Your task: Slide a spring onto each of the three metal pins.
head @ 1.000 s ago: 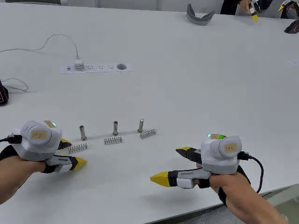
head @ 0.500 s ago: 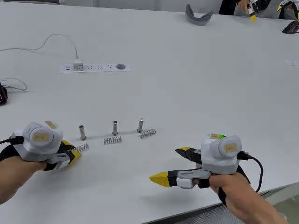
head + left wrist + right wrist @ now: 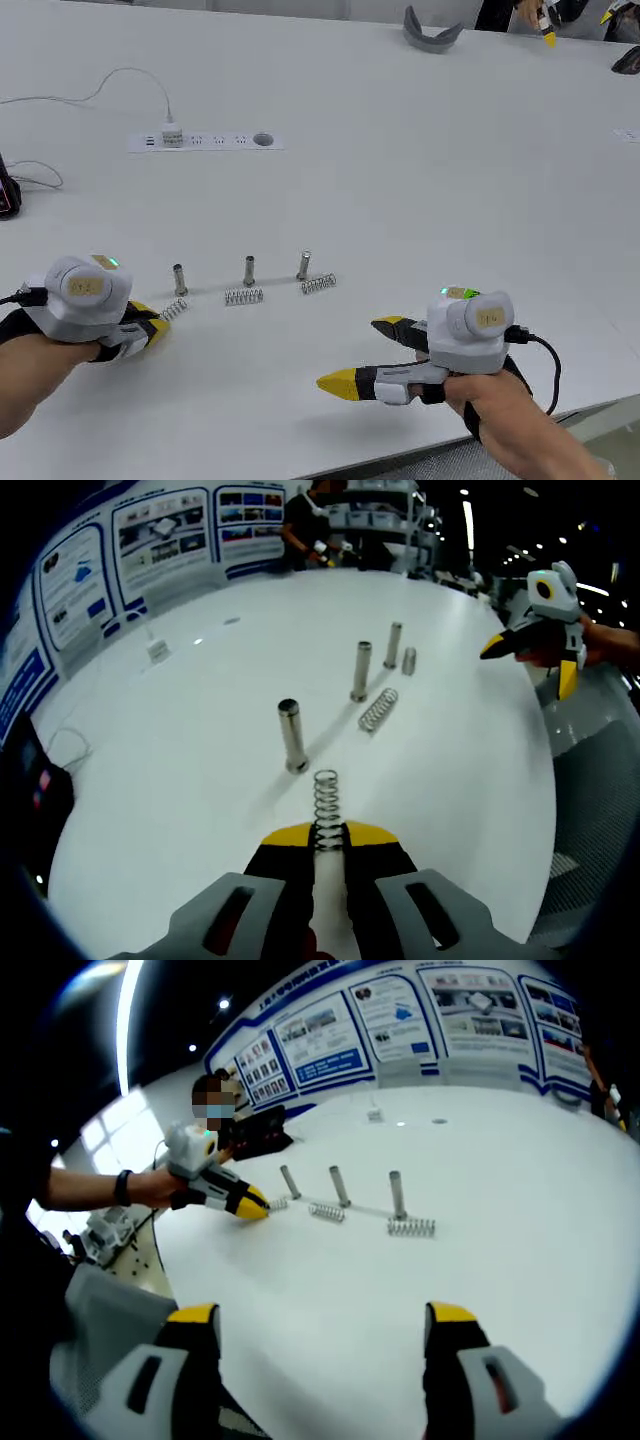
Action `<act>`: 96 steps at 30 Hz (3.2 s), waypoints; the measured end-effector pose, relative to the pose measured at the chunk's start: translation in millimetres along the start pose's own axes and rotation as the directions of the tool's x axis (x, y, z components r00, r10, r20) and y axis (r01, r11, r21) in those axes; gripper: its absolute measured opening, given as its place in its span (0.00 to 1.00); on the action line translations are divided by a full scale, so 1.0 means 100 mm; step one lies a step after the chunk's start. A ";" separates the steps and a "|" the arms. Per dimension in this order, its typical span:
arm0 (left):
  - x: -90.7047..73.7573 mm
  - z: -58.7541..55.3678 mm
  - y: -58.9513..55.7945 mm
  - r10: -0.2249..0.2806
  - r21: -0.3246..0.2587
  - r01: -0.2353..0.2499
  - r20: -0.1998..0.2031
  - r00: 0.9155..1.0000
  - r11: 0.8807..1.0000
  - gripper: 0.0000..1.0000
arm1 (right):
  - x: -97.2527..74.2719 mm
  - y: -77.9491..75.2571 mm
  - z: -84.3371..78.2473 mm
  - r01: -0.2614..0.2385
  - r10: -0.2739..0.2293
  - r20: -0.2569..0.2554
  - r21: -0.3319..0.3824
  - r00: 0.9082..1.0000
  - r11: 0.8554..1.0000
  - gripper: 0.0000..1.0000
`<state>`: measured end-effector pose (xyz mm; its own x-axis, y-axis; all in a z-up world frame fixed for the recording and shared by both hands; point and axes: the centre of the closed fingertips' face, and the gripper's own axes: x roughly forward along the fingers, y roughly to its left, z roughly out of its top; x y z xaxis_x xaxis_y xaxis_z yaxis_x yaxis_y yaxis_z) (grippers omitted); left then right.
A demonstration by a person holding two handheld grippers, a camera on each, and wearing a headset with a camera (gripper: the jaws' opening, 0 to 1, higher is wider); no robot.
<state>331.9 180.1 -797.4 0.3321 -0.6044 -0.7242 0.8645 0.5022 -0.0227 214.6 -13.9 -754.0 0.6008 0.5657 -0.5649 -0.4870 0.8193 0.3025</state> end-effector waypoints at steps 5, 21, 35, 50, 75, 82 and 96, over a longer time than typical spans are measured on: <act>-0.07 -0.05 -0.03 0.003 0.001 -0.003 0.005 1.000 1.000 0.10 | 0.02 0.02 0.01 -0.007 0.007 -0.001 0.002 1.000 1.000 0.85; -0.29 -0.05 -0.11 0.009 -0.011 -0.009 0.031 0.999 1.000 0.10 | 0.06 0.05 0.04 -0.021 0.021 -0.005 0.000 1.000 1.000 0.85; -0.49 0.02 -0.24 0.009 -0.007 -0.009 0.066 0.998 1.000 0.10 | 0.16 0.14 0.13 -0.065 0.065 -0.009 -0.018 0.998 0.998 0.83; -0.62 0.17 -0.35 -0.002 0.032 -0.001 0.093 0.996 0.999 0.10 | 0.33 0.28 0.25 -0.124 0.123 -0.021 -0.055 0.992 0.991 0.78; -0.41 0.45 -0.95 -0.146 0.168 0.127 0.105 0.984 0.977 0.10 | 0.46 0.57 0.45 -0.233 0.234 0.030 -0.026 0.972 0.972 0.64; -0.37 0.54 -1.04 -0.169 0.185 0.146 0.116 0.979 0.972 0.10 | 0.48 0.62 0.45 -0.257 0.257 0.034 -0.013 0.966 0.966 0.57; -0.39 0.62 -1.15 -0.202 0.239 0.171 0.114 0.973 0.956 0.10 | 0.51 0.75 0.60 -0.322 0.316 0.096 0.058 0.944 0.945 0.32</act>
<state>242.5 107.6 -723.6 0.1911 -0.7599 -0.6213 0.9733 0.2289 0.0194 246.6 82.0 -714.1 0.4746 0.8015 -0.3638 -0.6168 0.5977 0.5122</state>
